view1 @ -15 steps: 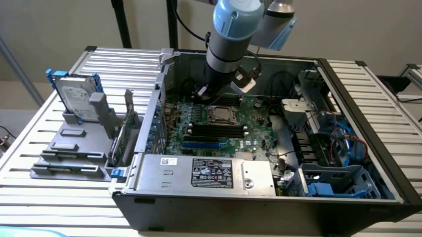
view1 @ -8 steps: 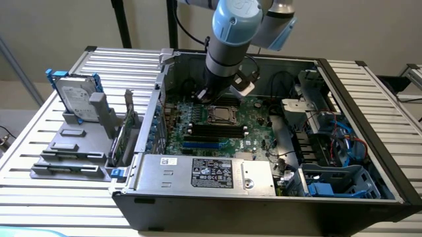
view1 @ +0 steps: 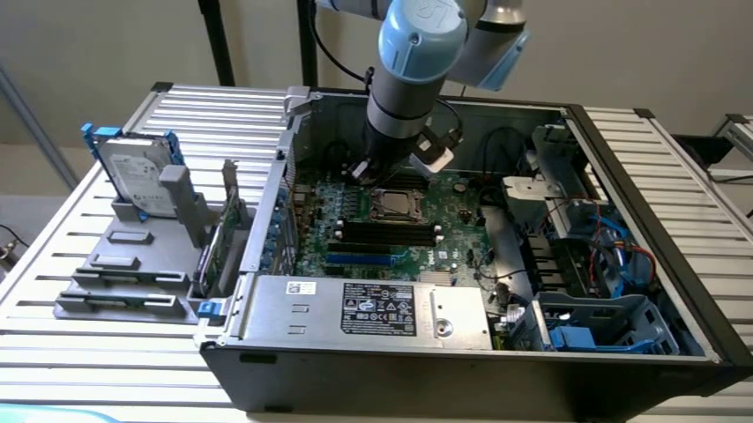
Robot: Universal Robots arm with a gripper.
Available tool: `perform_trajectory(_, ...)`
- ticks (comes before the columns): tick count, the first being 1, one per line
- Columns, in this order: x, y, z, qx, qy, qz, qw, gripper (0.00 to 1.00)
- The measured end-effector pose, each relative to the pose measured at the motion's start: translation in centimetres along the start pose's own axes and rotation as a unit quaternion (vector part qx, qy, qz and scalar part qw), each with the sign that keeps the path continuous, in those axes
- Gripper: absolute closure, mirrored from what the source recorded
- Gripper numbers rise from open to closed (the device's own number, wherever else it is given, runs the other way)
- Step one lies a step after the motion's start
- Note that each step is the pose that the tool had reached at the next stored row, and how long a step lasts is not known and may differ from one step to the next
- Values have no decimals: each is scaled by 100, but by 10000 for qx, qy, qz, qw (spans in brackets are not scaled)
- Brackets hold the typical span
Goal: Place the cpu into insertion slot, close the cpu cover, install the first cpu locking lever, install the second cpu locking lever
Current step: 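Install the first cpu locking lever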
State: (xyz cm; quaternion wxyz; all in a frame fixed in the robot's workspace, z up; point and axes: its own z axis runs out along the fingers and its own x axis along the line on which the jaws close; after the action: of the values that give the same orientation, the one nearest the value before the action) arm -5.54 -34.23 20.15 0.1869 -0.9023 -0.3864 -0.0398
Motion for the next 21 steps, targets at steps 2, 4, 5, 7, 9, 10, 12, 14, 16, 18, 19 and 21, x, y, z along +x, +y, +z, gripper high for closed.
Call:
perform_trajectory(2,10,-8,9,-4,-4,0,10000,89)
perform_trajectory(4,17,-9,13,-10,-11,0,10000,89)
perform_trajectory(5,19,-7,14,-17,-18,1,10000,89)
perform_trajectory(7,24,-3,15,-32,-33,3,10000,89)
perform_trajectory(9,31,4,18,-44,-46,4,10000,89)
perform_trajectory(10,36,7,20,-49,-51,4,10000,89)
perform_trajectory(12,48,13,26,-56,-60,3,10000,89)
perform_trajectory(14,62,18,34,-60,-66,0,10000,89)
perform_trajectory(16,79,25,41,-63,-72,-5,10000,89)
perform_trajectory(18,97,37,47,-66,-77,-11,9999,89)
perform_trajectory(19,106,45,48,-68,-81,-14,9999,89)
perform_trajectory(21,117,56,47,-74,-100,-16,9999,89)
